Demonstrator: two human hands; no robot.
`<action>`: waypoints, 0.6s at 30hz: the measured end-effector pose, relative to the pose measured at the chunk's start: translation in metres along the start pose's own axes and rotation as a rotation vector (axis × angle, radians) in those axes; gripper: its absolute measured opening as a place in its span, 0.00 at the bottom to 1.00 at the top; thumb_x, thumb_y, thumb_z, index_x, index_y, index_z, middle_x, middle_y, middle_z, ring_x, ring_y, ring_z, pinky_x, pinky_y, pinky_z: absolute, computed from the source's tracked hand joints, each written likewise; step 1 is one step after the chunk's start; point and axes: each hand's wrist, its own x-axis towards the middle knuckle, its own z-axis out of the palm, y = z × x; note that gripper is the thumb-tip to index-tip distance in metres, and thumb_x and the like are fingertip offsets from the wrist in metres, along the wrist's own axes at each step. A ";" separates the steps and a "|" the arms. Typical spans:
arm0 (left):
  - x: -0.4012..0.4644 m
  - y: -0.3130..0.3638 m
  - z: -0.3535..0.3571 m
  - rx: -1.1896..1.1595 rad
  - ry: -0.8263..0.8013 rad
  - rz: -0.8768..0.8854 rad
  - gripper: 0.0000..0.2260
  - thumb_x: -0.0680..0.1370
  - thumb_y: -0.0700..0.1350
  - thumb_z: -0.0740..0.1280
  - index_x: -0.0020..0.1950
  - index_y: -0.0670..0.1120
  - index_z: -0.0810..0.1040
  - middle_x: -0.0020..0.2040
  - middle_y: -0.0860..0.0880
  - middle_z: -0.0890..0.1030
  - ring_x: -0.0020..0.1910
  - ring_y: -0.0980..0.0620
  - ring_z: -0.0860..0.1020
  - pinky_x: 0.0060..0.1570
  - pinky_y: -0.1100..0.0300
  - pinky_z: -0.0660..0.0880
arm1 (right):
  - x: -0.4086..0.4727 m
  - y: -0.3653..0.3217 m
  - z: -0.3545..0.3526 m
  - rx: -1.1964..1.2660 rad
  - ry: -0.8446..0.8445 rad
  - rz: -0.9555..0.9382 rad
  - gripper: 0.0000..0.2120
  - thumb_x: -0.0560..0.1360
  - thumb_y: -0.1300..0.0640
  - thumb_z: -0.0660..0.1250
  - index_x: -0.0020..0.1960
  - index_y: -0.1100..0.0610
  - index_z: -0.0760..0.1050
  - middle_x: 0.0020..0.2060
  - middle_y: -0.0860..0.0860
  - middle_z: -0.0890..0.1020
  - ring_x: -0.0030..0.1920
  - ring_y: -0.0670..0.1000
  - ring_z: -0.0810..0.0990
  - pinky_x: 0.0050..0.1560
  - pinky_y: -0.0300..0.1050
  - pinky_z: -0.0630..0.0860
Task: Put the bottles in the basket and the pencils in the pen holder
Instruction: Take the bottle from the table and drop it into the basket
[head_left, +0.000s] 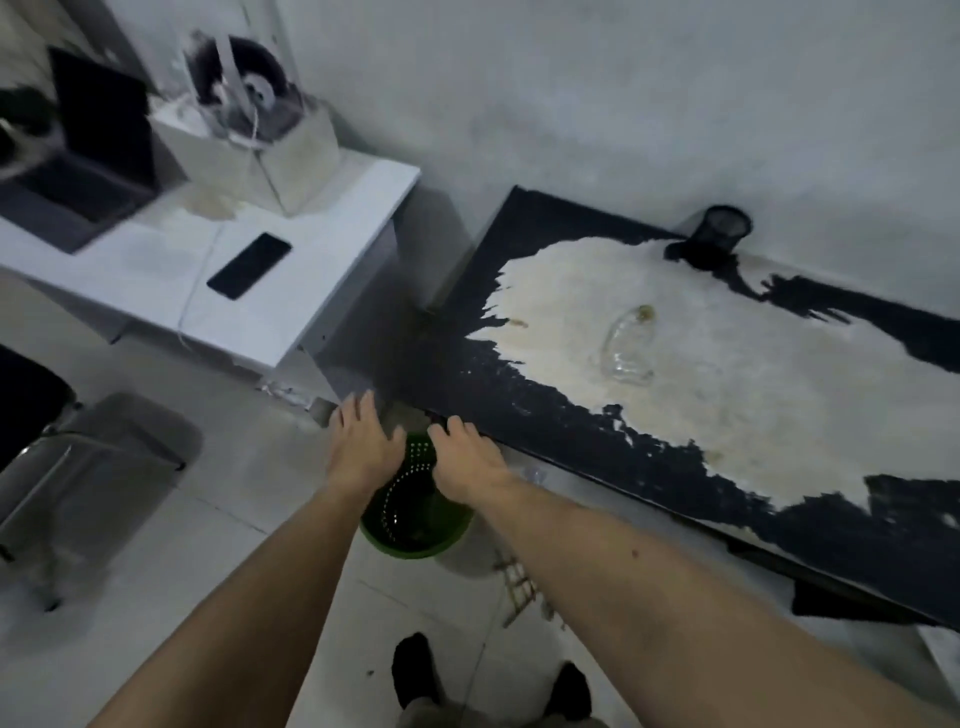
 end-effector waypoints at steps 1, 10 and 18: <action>-0.002 0.017 -0.007 0.014 0.013 0.025 0.33 0.79 0.54 0.60 0.79 0.43 0.53 0.80 0.42 0.54 0.79 0.42 0.51 0.77 0.46 0.53 | -0.006 0.006 -0.016 0.005 0.031 0.009 0.24 0.79 0.57 0.63 0.73 0.55 0.64 0.67 0.57 0.68 0.67 0.61 0.69 0.64 0.58 0.72; 0.003 0.185 -0.002 0.030 0.002 0.284 0.27 0.79 0.53 0.62 0.75 0.44 0.62 0.73 0.44 0.65 0.72 0.41 0.62 0.68 0.45 0.65 | -0.035 0.139 -0.125 0.001 0.230 0.223 0.23 0.79 0.57 0.61 0.73 0.56 0.66 0.68 0.57 0.69 0.68 0.61 0.69 0.65 0.58 0.71; 0.047 0.296 0.086 0.047 -0.130 0.397 0.28 0.79 0.54 0.61 0.75 0.41 0.62 0.72 0.41 0.67 0.70 0.41 0.65 0.68 0.48 0.64 | -0.024 0.277 -0.145 0.015 0.262 0.453 0.22 0.80 0.56 0.60 0.73 0.56 0.65 0.68 0.56 0.69 0.67 0.58 0.70 0.64 0.56 0.71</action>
